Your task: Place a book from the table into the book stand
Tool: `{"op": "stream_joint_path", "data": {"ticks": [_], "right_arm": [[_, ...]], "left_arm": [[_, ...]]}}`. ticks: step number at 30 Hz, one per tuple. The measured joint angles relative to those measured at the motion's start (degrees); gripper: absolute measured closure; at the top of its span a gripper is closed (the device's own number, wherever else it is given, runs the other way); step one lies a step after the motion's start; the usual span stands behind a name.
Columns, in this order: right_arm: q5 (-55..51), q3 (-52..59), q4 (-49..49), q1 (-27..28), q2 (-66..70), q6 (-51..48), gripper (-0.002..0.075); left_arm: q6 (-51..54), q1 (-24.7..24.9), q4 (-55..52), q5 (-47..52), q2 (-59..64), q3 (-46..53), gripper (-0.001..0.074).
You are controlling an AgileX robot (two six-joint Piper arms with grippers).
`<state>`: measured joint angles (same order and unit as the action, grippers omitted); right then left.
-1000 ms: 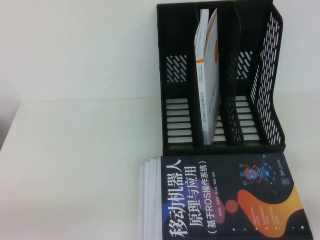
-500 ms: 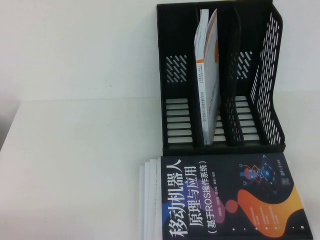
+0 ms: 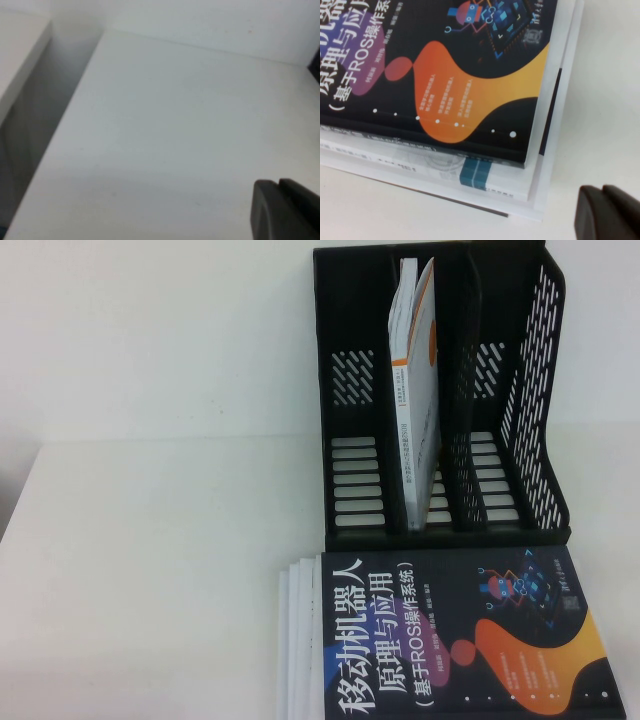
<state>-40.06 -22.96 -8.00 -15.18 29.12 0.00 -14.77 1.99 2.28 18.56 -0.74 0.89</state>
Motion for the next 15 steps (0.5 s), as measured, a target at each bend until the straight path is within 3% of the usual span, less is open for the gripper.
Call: {"op": "stream_joint_path", "data": {"ticks": [15], "right_arm": [[-0.08, 0.0, 0.0, 0.0, 0.0, 0.0, 0.0729]], "left_arm": [[6.66, 1.9, 0.74, 0.22, 0.0, 0.0, 0.0737]]}}
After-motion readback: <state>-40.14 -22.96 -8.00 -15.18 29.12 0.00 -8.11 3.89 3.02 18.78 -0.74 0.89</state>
